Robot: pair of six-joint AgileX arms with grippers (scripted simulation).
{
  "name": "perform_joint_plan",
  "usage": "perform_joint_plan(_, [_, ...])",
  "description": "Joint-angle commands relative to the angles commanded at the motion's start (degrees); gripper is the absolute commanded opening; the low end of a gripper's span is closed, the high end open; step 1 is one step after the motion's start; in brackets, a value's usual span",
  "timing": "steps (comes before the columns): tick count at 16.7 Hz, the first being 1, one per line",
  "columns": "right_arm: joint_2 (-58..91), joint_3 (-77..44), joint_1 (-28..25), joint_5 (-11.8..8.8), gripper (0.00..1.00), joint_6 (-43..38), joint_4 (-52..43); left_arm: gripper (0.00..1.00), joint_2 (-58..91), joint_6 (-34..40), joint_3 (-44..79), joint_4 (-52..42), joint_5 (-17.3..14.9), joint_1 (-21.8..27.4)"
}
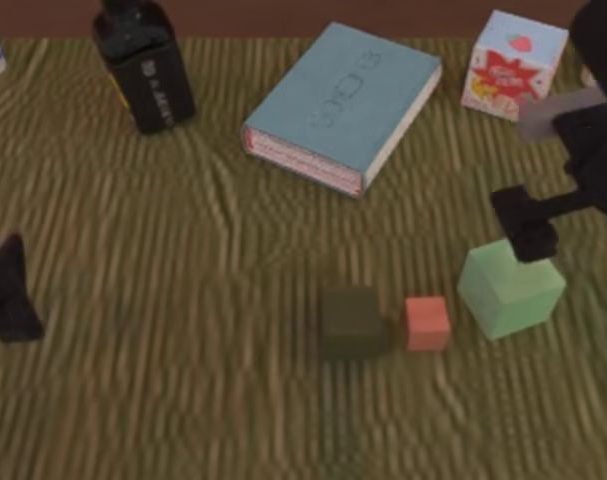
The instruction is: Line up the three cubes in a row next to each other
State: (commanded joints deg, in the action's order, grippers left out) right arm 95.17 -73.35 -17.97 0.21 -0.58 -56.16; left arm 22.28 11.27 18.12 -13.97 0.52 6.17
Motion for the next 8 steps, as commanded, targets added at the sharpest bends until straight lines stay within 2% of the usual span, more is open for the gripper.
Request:
perform_joint_plan(4, [12.2, -10.2, -2.4, -0.1, 1.0, -0.1, -6.9, 1.0, -15.7, -7.6, -12.6, 9.4, -0.3, -5.1])
perform_joint_plan(8, [17.1, -14.8, -3.4, -0.1, 1.0, -0.2, -9.7, 1.0, -22.2, -11.2, -18.0, 13.9, -0.5, -7.3])
